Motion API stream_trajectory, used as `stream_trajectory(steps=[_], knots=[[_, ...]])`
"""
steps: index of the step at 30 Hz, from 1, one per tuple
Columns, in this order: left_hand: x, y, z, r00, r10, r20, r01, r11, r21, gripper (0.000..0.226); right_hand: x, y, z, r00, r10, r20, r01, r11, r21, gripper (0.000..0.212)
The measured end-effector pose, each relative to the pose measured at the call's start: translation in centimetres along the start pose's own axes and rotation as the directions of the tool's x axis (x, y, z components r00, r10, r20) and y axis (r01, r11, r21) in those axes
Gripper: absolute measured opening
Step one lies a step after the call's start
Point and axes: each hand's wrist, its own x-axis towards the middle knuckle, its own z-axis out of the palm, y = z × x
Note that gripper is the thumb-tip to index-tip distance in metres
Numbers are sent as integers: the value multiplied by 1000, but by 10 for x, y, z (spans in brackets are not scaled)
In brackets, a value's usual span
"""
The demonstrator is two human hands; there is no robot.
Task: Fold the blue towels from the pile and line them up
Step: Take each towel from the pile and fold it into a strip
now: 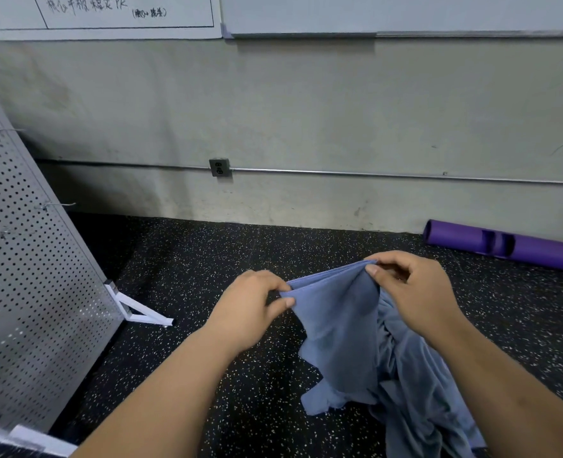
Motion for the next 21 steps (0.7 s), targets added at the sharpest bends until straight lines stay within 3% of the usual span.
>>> stream_trajectory(steps=[5, 10, 13, 17, 20, 21], knots=[[1, 4, -8, 988, 6, -153, -27, 990, -137, 2, 1, 10, -6, 996, 62, 56, -54, 990, -132, 14], [1, 8, -14, 971, -51, -234, -8, 970, -242, 6, 0, 9, -4, 999, 29, -35, -32, 994, -100, 11], [0, 6, -15, 971, -69, -229, 22, 979, -202, 11, -1, 11, 0, 994, 85, 64, -71, 978, -195, 10], [1, 4, -14, 968, -83, -235, 37, 981, -191, 14, 2, 8, 0, 999, -17, -34, 13, 995, -101, 13], [2, 1, -15, 962, -82, -259, 52, 991, -120, 16, 1, 9, 2, 992, 64, 109, -45, 983, -175, 15], [2, 0, -15, 963, -83, -257, 60, 994, -95, 17, 0, 8, 3, 994, 56, 94, -40, 986, -164, 14]])
